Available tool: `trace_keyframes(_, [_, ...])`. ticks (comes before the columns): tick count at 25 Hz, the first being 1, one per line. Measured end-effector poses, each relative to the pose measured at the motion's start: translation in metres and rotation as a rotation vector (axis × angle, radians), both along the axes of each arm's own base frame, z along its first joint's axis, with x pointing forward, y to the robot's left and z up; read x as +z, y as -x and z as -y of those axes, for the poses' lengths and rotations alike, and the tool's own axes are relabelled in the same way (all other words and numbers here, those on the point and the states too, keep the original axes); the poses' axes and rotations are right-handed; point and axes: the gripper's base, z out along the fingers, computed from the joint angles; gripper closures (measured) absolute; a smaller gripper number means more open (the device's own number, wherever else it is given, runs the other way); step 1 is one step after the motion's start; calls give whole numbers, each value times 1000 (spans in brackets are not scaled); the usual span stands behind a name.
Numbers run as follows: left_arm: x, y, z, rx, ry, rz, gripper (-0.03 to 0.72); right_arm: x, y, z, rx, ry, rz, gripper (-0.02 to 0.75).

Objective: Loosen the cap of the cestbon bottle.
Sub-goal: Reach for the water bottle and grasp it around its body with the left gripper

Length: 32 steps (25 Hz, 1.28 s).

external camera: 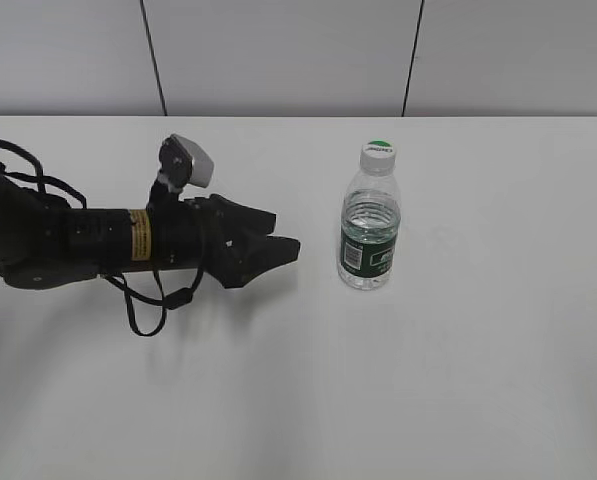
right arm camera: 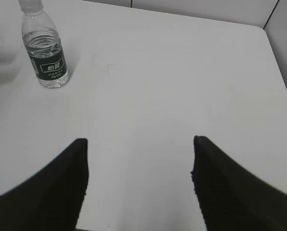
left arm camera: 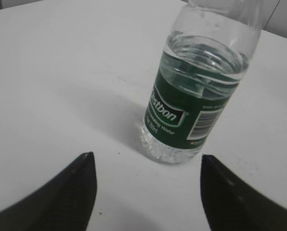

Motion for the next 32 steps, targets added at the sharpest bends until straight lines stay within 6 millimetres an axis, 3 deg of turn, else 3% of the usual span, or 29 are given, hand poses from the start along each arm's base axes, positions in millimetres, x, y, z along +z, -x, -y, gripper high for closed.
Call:
trace_keyframes(9, [1, 5, 6, -43, 22, 7, 166, 0, 0, 0, 0, 0, 0, 222])
trace_keyframes(17, [-3, 2, 13, -49, 104, 10, 8, 0, 0, 0, 0, 0, 0, 222])
trace_keyframes(22, [-18, -2, 23, -77, 113, 1, -1, 0, 0, 0, 0, 0, 0, 222])
trace_keyframes(32, [-29, -11, 54, -142, 138, 39, -3, 0, 0, 0, 0, 0, 0, 222])
